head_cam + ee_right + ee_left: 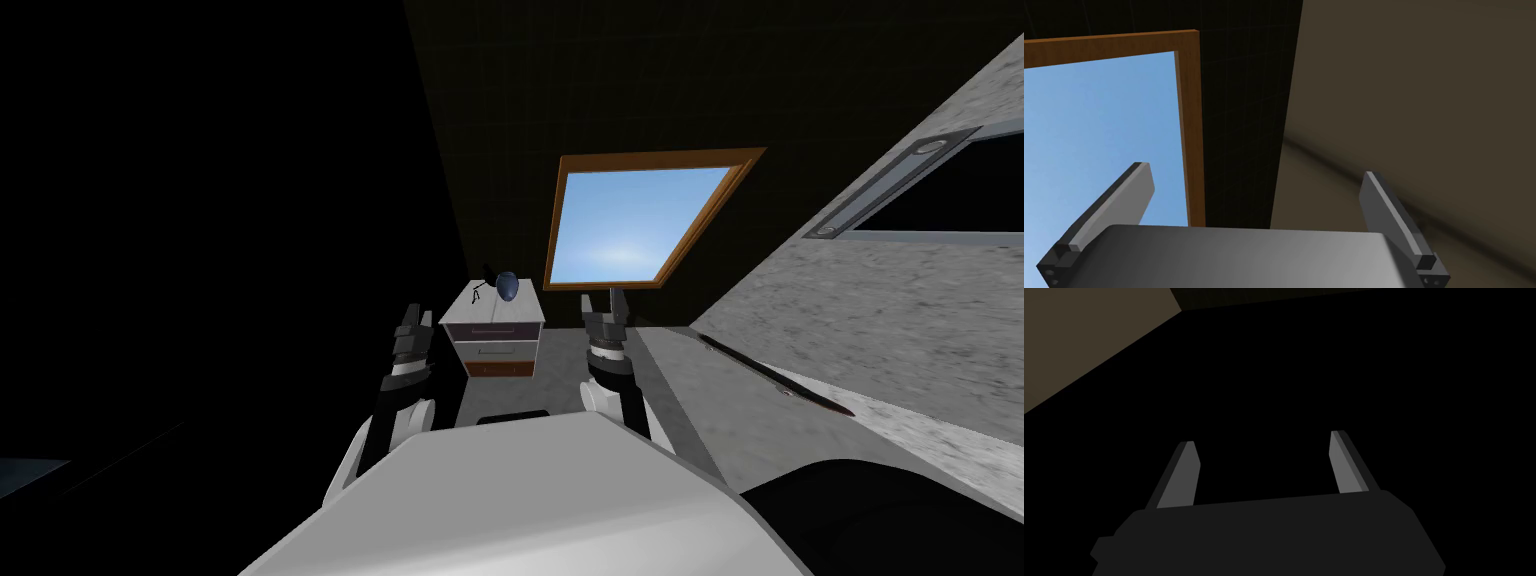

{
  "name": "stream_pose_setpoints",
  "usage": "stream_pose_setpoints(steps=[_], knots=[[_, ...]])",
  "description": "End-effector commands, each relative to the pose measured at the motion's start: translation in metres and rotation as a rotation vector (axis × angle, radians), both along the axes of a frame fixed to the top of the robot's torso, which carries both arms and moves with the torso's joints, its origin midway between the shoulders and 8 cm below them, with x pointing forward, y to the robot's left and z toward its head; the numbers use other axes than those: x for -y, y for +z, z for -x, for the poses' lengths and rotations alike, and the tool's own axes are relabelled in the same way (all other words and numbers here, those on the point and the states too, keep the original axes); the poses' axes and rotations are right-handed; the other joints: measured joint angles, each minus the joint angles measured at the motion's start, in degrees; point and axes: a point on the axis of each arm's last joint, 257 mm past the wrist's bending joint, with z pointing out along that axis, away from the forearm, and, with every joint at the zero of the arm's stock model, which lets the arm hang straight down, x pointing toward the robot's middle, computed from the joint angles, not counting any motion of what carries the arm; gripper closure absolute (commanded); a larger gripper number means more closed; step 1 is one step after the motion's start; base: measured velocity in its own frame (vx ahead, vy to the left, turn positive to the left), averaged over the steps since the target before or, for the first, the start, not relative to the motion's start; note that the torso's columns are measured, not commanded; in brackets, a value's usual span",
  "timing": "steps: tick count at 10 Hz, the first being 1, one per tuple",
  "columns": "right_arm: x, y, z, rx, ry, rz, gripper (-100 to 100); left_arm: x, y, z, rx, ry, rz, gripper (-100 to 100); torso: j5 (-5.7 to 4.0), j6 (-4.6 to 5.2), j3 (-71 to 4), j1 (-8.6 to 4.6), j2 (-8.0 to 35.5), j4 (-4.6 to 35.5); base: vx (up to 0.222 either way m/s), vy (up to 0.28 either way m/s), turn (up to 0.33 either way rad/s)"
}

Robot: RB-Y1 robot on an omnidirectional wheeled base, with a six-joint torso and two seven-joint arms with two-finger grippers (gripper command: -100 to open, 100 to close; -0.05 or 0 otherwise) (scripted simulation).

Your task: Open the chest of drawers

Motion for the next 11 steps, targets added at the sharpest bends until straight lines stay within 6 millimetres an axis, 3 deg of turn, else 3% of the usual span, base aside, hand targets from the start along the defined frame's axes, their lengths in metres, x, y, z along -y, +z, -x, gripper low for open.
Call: stream_pose_setpoints(steps=[1, 9, 10, 11], knots=[[0.0, 0.0, 0.0, 0.0, 0.0, 0.0, 0, 0.0, 0.0, 0.0, 0.0, 0.0, 0.0, 0, 0.0, 0.0, -4.67, 0.0, 2.32, 2.35, 0.0, 0.0, 0.0], [0.0, 0.0, 0.0, 0.0, 0.0, 0.0, 0, 0.0, 0.0, 0.0, 0.0, 0.0, 0.0, 0, 0.0, 0.0, -70.73, 0.0, 35.39, 35.37, 0.0, 0.0, 0.0], [0.0, 0.0, 0.0, 0.0, 0.0, 0.0, 0, 0.003, -0.01, -0.002, -0.011, -0.016, -0.039, -100, 0.0, 0.0, -79.19, 0.0, 39.62, 39.6, 0.037, 0.006, -0.012], [0.0, 0.0, 0.0, 0.0, 0.0, 0.0, 0, 0.004, -0.015, -0.003, -0.015, -0.021, -0.053, -100, 0.01, 0.0, -83.18, 0.04, 41.46, 41.47, 0.054, 0.008, -0.014]])
